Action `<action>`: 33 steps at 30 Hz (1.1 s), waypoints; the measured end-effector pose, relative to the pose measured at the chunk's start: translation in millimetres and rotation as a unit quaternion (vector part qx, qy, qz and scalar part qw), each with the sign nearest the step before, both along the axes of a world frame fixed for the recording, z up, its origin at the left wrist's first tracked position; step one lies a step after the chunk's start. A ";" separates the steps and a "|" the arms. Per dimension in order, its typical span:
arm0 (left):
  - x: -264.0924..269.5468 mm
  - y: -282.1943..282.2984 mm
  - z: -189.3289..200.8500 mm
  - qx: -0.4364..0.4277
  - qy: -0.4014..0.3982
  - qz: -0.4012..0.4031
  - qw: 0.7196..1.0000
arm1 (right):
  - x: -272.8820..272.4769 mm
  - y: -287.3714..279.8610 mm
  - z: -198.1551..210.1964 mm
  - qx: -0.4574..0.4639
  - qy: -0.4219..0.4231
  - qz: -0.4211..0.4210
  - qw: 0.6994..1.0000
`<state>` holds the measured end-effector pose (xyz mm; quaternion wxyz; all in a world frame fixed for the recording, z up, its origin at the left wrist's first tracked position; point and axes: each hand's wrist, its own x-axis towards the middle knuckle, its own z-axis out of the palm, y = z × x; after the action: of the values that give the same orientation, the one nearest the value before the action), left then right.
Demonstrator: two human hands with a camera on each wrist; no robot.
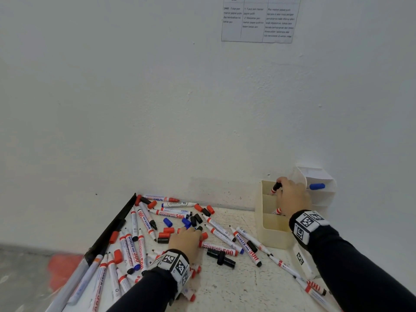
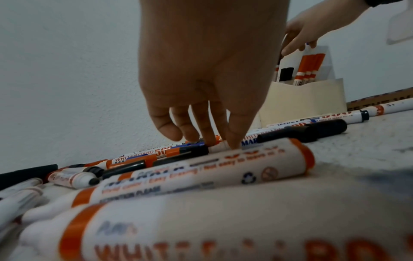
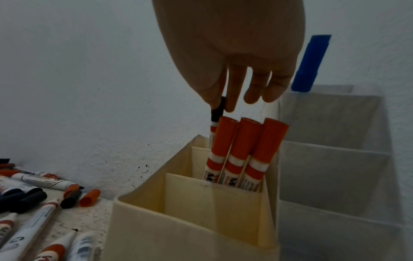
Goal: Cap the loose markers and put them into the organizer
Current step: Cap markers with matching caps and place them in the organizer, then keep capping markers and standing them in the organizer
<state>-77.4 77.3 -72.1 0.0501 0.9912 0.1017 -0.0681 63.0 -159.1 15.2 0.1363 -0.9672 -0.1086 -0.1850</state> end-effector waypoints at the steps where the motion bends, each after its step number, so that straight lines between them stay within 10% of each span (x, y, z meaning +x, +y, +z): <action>1: 1.4 0.1 -0.3 0.007 0.001 -0.001 1.000 | 1.7 1.3 -2.2 -0.018 0.025 -0.002 1.000; 7: 1.7 -1.7 4.6 0.005 -0.002 0.007 1.000 | -8.7 10.4 -9.2 -0.051 0.056 -0.012 0.997; 11: -4.4 -3.8 22.7 -0.162 -0.098 0.030 0.981 | -28.2 25.2 -12.2 -0.024 -0.005 0.064 0.998; 18: -18.2 11.9 76.4 -0.403 -0.365 0.136 0.828 | -74.0 74.7 -33.7 0.055 0.120 0.167 0.977; 23: -38.8 43.8 96.7 -0.465 -0.458 0.172 0.738 | -84.6 113.0 -65.8 -0.094 0.281 0.302 0.906; 33: -83.4 63.6 58.4 -0.418 -0.277 0.187 0.845 | -75.7 136.6 -90.2 -0.188 0.220 0.291 0.912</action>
<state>-160.8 141.0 -13.6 0.4976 0.8161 0.2288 0.1842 -12.7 -22.5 -75.0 0.0200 -0.9168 -0.3850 0.1039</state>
